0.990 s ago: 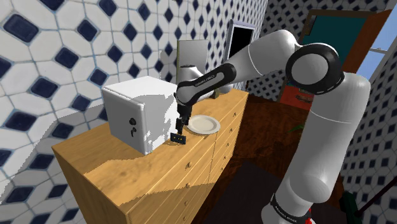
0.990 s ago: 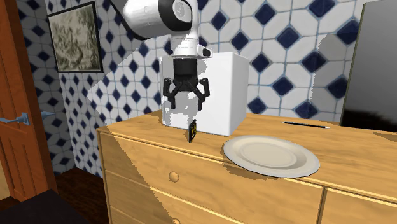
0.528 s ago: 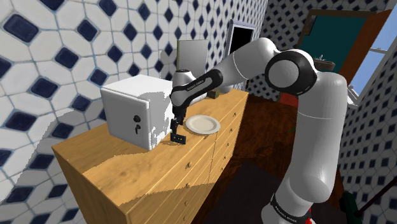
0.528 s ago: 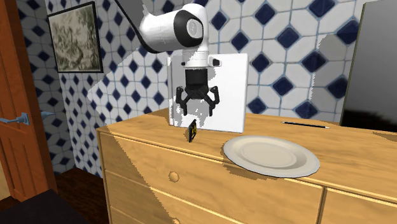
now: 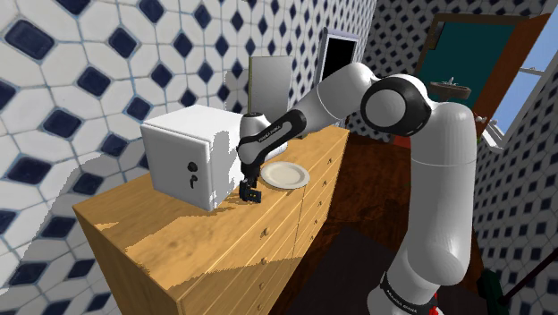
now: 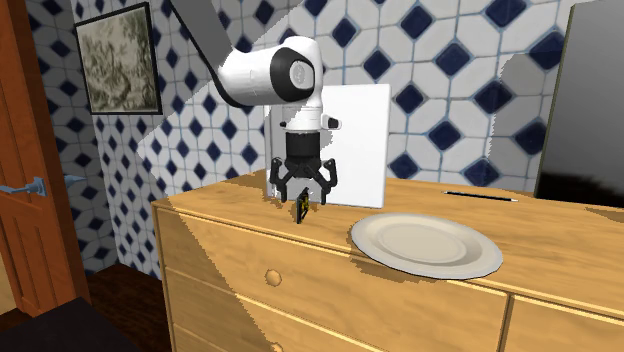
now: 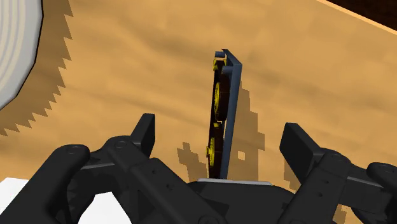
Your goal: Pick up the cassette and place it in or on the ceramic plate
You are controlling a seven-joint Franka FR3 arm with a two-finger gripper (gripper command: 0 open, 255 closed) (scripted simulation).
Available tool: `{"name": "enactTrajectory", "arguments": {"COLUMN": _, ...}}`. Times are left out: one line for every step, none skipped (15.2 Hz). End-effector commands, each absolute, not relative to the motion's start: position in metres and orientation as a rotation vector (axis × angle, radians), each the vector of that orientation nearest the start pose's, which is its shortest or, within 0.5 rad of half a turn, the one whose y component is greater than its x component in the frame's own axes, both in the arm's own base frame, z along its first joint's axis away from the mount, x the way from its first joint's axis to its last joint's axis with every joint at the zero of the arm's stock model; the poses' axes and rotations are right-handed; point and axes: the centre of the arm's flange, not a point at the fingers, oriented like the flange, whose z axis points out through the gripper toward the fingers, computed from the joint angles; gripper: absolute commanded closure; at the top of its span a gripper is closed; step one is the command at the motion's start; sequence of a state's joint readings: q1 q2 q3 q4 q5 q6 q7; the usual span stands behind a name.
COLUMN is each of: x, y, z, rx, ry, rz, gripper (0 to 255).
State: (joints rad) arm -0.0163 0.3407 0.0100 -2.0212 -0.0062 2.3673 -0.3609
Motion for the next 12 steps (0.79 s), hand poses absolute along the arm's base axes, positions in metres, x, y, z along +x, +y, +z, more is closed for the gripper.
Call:
{"name": "enactTrajectory", "arguments": {"x": 0.6007, "y": -0.0042, "z": 0.2811, "rx": -3.093, "ry": -0.561, "rz": -0.008, "gripper": 0}}
{"name": "enactTrajectory", "arguments": {"x": 0.6007, "y": -0.0042, "z": 0.2811, "rx": -3.093, "ry": -0.561, "rz": -0.008, "gripper": 0}}
{"name": "enactTrajectory", "arguments": {"x": 0.6007, "y": -0.0042, "z": 0.2811, "rx": -3.093, "ry": -0.561, "rz": -0.008, "gripper": 0}}
{"name": "enactTrajectory", "arguments": {"x": 0.6006, "y": -0.0041, "z": 0.2812, "rx": -3.093, "ry": -0.561, "rz": -0.008, "gripper": 0}}
{"name": "enactTrajectory", "arguments": {"x": 0.6006, "y": -0.0041, "z": 0.2812, "rx": -3.093, "ry": -0.561, "rz": -0.008, "gripper": 255}}
{"name": "enactTrajectory", "arguments": {"x": 0.6006, "y": -0.0041, "z": 0.2812, "rx": -3.093, "ry": -0.561, "rz": -0.008, "gripper": 255}}
{"name": "enactTrajectory", "arguments": {"x": 0.6006, "y": -0.0041, "z": 0.2812, "rx": -3.093, "ry": -0.561, "rz": -0.008, "gripper": 255}}
{"name": "enactTrajectory", "arguments": {"x": 0.6006, "y": -0.0041, "z": 0.2812, "rx": -3.093, "ry": -0.561, "rz": -0.008, "gripper": 255}}
{"name": "enactTrajectory", "arguments": {"x": 0.6006, "y": -0.0041, "z": 0.2812, "rx": -3.093, "ry": -0.561, "rz": -0.008, "gripper": 255}}
{"name": "enactTrajectory", "arguments": {"x": 0.6006, "y": -0.0041, "z": 0.2812, "rx": -3.093, "ry": -0.561, "rz": -0.008, "gripper": 255}}
{"name": "enactTrajectory", "arguments": {"x": 0.6006, "y": -0.0041, "z": 0.2812, "rx": -3.093, "ry": -0.561, "rz": -0.008, "gripper": 255}}
{"name": "enactTrajectory", "arguments": {"x": 0.6007, "y": -0.0041, "z": 0.2812, "rx": -3.093, "ry": -0.561, "rz": -0.008, "gripper": 255}}
